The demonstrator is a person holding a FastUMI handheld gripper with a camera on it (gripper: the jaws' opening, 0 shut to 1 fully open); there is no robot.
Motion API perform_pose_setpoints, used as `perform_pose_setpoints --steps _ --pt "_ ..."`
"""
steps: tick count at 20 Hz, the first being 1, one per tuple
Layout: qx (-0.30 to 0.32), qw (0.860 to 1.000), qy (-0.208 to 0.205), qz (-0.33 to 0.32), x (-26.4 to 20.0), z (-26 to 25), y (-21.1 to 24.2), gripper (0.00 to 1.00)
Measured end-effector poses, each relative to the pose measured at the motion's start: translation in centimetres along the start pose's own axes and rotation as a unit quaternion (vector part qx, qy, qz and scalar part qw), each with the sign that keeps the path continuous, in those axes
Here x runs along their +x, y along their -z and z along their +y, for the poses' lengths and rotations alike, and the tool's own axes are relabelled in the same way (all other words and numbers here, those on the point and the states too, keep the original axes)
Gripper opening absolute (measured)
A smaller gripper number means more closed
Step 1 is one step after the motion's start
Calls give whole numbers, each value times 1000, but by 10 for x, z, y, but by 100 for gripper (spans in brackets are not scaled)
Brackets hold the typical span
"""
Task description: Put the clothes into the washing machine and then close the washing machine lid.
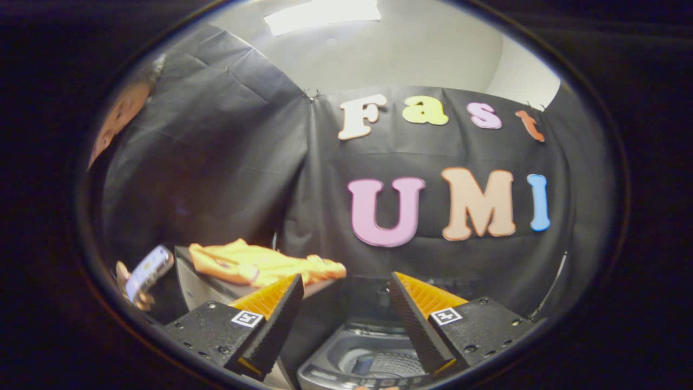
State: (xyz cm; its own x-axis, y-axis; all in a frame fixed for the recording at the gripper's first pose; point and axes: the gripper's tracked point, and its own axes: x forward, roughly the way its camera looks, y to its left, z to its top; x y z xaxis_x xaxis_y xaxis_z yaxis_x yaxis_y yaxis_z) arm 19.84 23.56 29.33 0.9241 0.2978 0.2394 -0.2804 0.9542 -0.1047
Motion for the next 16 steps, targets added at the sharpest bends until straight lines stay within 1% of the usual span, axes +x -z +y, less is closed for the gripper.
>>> perform_pose_setpoints --steps 4,6,7,8,9,12,14,16 --pt "6 999 -48 -6 60 56 -32 96" --pt "-6 998 -64 -1 86 82 -37 96" --pt "-17 998 -65 6 99 91 -36 96" --pt "-28 997 -64 19 112 97 -28 96" --pt "-31 996 -72 32 124 108 -21 96" --pt "5 992 -102 72 154 149 0 97" --pt "24 987 -111 117 169 168 18 97" --pt "36 977 -112 178 179 179 44 97"
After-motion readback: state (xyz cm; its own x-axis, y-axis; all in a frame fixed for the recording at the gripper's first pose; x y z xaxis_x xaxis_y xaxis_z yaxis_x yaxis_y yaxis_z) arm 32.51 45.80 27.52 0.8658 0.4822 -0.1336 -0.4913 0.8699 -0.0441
